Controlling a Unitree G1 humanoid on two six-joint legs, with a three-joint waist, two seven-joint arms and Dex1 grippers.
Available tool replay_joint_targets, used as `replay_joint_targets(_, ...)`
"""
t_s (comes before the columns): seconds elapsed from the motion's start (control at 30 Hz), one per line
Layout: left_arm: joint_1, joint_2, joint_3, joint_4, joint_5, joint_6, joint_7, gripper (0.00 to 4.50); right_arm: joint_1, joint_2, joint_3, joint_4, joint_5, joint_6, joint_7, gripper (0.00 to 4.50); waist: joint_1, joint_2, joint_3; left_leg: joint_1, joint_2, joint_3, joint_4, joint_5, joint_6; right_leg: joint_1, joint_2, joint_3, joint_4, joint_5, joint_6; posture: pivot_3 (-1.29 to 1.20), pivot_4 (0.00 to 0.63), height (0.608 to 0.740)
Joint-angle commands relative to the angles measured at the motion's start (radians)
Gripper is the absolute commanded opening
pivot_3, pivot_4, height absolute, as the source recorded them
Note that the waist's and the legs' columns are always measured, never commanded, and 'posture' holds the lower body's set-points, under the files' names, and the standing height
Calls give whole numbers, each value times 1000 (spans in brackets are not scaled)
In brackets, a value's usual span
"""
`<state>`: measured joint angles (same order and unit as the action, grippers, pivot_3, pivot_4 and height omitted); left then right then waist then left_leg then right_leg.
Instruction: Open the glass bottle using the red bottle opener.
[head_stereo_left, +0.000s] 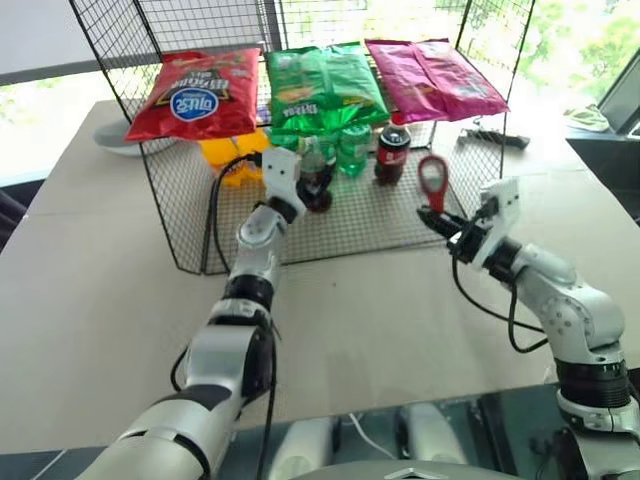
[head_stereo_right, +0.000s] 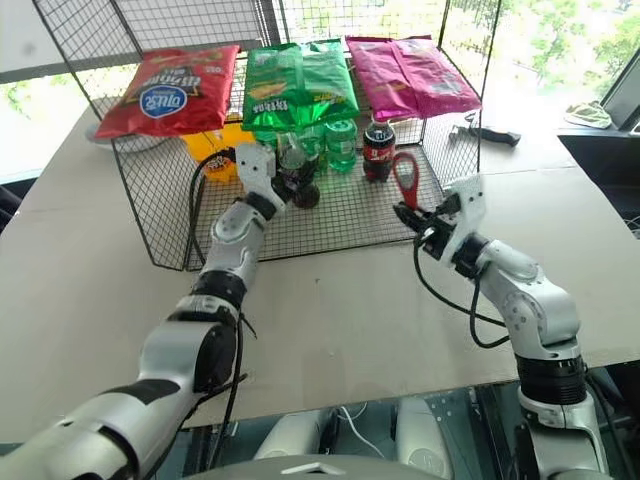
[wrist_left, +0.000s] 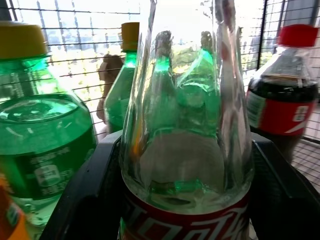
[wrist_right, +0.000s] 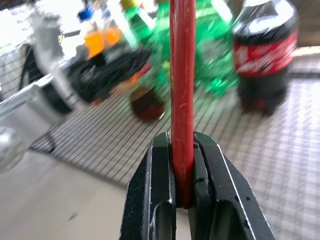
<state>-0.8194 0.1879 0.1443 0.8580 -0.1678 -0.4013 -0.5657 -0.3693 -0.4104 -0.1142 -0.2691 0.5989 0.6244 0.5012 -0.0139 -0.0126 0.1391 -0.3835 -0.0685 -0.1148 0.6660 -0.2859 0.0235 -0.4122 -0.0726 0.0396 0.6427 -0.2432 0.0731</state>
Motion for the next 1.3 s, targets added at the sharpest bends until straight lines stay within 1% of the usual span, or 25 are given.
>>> replay_joint_targets(0.03,113,8,-34,-281,-89,145,-103,2538,-14,-8,-24,19,-54,-93,0,0,-2,0,0,0,0,0,0,0,0,0,0,0,0,0,0,0,150,740)
replay_joint_targets(0.07,157,15,-51,-371,-113,203,-132,2538,-15,-7,-22,29,-69,-111,-1,0,-3,0,0,0,0,0,0,0,0,0,0,1,0,0,0,0,150,740)
replay_joint_targets(0.17,249,35,-93,-559,-163,313,-198,2538,-19,0,-18,45,-91,-140,0,0,-3,0,0,0,0,0,0,0,0,0,0,2,0,0,0,0,150,740)
replay_joint_targets(0.3,415,89,-193,-842,-274,528,-317,2538,-27,8,-9,65,-114,-168,4,0,-5,1,-1,0,0,0,-1,0,1,0,0,2,-1,0,0,0,150,740)
replay_joint_targets(0.37,460,107,-226,-916,-302,591,-343,2538,-30,11,-7,71,-120,-174,7,0,-5,3,-2,0,0,1,-1,-1,2,0,0,4,-1,0,0,0,150,740)
replay_joint_targets(0.43,477,117,-240,-949,-301,625,-345,2538,-31,12,-6,75,-124,-178,10,0,-2,3,-2,0,0,1,-1,-3,5,0,0,4,-1,0,0,0,150,740)
replay_joint_targets(0.57,475,114,-242,-957,-281,637,-327,2538,-30,16,-7,76,-127,-180,12,0,-1,3,-2,0,-4,2,0,-5,9,0,-4,-1,-2,0,0,0,150,740)
replay_joint_targets(0.7,464,95,-229,-938,-274,629,-311,2538,-25,18,-11,74,-128,-182,10,0,0,3,-2,0,-12,0,-1,-8,13,-1,-13,-11,-1,0,0,0,150,740)
replay_joint_targets(0.8,440,76,-201,-900,-246,571,-291,2538,-18,18,-16,68,-130,-182,7,0,1,3,-2,0,-17,0,2,-10,18,-1,-18,-18,-2,0,0,0,150,740)
replay_joint_targets(0.9,395,63,-172,-854,-229,534,-270,2538,-10,17,-18,63,-132,-184,6,0,2,3,-2,1,-20,-1,3,-11,18,-1,-23,-23,-5,0,0,0,150,740)
replay_joint_targets(1.3,228,46,-102,-673,-207,435,-225,2538,-5,28,-3,69,-162,-205,6,0,3,3,-2,2,-22,-5,8,-8,14,-1,-23,-23,1,2,4,0,150,740)
